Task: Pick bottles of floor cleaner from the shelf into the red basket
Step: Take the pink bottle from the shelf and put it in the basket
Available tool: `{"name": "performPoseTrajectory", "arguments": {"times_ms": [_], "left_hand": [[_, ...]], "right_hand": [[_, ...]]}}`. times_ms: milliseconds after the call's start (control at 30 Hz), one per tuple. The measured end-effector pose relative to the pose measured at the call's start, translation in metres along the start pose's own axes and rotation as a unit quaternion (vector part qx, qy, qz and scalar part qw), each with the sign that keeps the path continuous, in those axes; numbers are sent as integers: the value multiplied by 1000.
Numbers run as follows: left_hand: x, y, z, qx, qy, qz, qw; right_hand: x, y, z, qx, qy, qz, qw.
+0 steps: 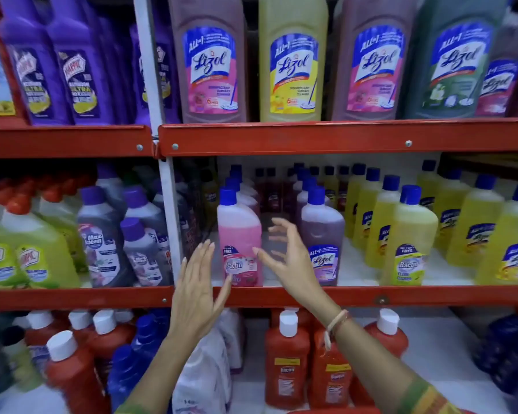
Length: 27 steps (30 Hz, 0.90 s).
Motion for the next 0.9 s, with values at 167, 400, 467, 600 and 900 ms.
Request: {"name": "performPoseTrajectory", "arguments": {"times_ms": [167, 400, 467, 600, 900], "left_hand": [[-37, 18, -31, 9, -53, -92, 994], [-51, 25, -38, -37, -104, -130, 985], [-50, 24, -40, -49, -105, -129, 985], [-48, 25, -40, -48, -99, -118, 987], [-44, 26, -39, -4, -64, -65, 996]], "right_hand": [[-50, -2, 38, -124, -37, -43, 991], [-62, 2, 56, -131, -55, 12, 990], [-52, 1, 44, -99, -26, 56, 993], [-24, -1, -4, -5, 78, 132, 988], [24, 46, -104, 177, 469, 217, 838]]}}
Point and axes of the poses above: each hand's wrist, its own y-axis away from the middle knuckle, its own x-axis out of the back of the hand, z = x × y, the point moved 9 cm from there along -y, towards the middle knuckle, and after that the axes turned 9 degrees about x, right-handed, at the moved point
